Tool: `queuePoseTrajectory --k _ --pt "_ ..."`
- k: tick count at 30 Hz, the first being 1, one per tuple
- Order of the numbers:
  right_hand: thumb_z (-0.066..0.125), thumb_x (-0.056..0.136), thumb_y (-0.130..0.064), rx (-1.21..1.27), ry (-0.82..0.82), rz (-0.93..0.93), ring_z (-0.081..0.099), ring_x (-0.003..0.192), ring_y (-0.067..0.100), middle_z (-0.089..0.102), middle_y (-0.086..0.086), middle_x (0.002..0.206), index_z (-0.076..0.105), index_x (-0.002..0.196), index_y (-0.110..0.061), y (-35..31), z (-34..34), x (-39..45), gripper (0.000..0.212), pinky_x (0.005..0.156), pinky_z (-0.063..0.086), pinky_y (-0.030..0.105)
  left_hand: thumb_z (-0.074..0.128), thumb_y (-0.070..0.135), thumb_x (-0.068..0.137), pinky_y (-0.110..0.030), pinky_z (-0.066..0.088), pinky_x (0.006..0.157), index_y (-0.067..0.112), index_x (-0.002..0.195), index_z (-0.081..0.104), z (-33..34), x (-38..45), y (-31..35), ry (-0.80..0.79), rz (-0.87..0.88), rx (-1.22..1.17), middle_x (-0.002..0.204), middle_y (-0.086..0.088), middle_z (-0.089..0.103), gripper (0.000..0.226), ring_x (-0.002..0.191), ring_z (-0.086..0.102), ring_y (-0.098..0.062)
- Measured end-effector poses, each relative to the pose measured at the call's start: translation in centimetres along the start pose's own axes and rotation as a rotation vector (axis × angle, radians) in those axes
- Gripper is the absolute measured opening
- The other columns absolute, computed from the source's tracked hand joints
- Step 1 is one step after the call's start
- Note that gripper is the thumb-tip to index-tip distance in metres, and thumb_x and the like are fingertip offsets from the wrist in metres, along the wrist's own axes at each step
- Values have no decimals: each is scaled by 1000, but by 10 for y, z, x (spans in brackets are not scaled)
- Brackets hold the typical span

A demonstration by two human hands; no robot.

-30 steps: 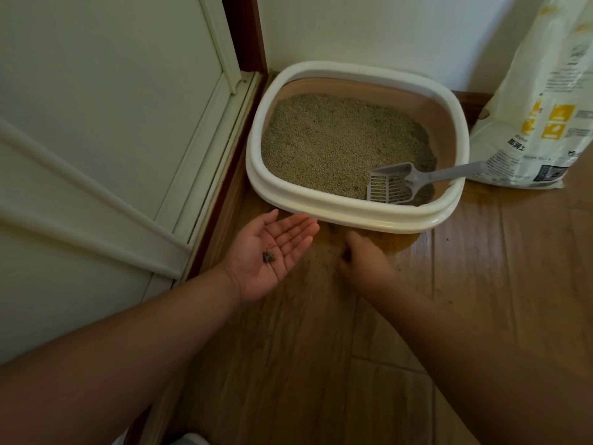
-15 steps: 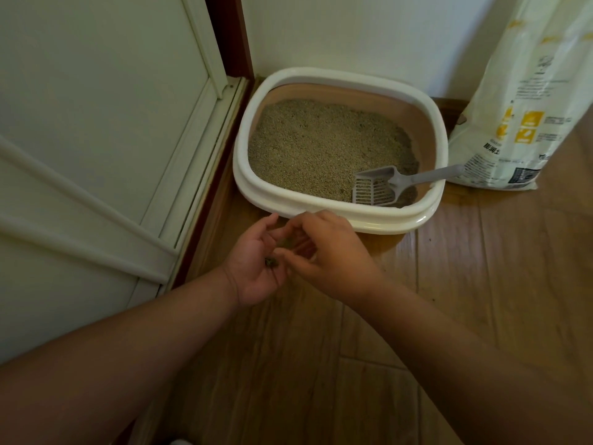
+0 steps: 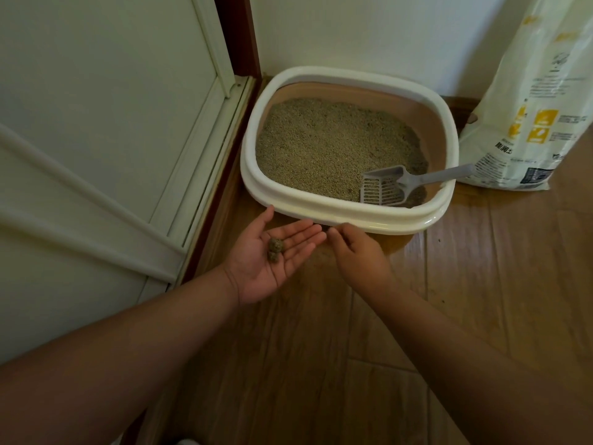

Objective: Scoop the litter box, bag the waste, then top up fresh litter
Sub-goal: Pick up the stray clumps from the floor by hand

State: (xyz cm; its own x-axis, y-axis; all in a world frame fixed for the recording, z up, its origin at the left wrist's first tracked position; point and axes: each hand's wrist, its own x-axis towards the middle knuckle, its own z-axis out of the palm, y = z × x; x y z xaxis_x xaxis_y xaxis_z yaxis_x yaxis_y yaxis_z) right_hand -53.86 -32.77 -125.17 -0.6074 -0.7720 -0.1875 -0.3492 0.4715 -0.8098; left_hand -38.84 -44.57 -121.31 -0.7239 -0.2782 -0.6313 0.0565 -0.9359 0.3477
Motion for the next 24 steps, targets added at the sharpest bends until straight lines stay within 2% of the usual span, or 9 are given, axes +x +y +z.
queuePoseTrajectory --k 2,4,6,9,12,15,18,21,24 --pt "50 103 -38 -154 -149 54 65 91 14 68 -4 98 67 107 -23 17 6 6 23 82 55 37 47 55 102 -34 57 97 -9 118 72 0 -1 1 12 -5 4 133 -25 68 71 119 71 -32" --pt "53 100 -39 -407 -265 54 60 114 25 62 1 124 60 127 -24 33 15 12 32 95 53 42 47 56 101 -33 57 97 -9 116 73 0 -3 1 15 -8 13 133 -25 68 71 119 71 -31" --pt "55 96 -42 -591 -329 65 47 131 34 46 4 149 46 145 -26 42 24 16 52 106 45 47 47 57 101 -34 56 98 -8 114 75 1 -4 1 9 -10 17 133 -25 68 72 119 71 -31" --pt "54 94 -48 -672 -393 66 28 147 37 23 8 165 27 156 -31 45 35 20 70 115 35 55 46 60 101 -34 55 100 -8 116 74 1 -4 2 -4 -16 14 135 -24 67 75 121 70 -31" --pt "52 93 -52 -697 -422 60 16 152 38 8 5 169 11 159 -36 43 42 29 79 117 29 56 46 62 100 -34 54 102 -8 119 73 1 -5 4 -31 -24 3 137 -24 65 77 124 68 -31" --pt "47 96 -52 -662 -387 77 14 151 37 6 -1 169 7 161 -35 40 47 39 78 116 29 57 46 60 100 -34 58 97 -8 120 72 0 -5 4 -39 -25 -2 135 -24 66 75 121 70 -31" --pt "41 98 -51 -682 -331 111 23 146 36 16 3 164 15 160 -31 39 52 41 70 111 34 55 49 58 98 -34 58 97 -8 121 71 -1 -5 3 -37 -21 -5 135 -25 67 74 120 70 -31" --pt "44 99 -45 -693 -288 122 31 139 36 24 9 157 26 158 -25 39 56 40 64 109 38 51 53 57 94 -34 57 98 -8 118 73 -3 -4 4 -33 -14 -6 135 -24 66 72 121 70 -31" --pt "47 100 -32 -669 -272 85 38 132 34 32 9 153 45 148 -20 43 56 42 49 109 41 48 52 57 96 -34 57 97 -8 118 73 -4 -4 5 -22 -7 -22 135 -25 67 71 121 70 -31"
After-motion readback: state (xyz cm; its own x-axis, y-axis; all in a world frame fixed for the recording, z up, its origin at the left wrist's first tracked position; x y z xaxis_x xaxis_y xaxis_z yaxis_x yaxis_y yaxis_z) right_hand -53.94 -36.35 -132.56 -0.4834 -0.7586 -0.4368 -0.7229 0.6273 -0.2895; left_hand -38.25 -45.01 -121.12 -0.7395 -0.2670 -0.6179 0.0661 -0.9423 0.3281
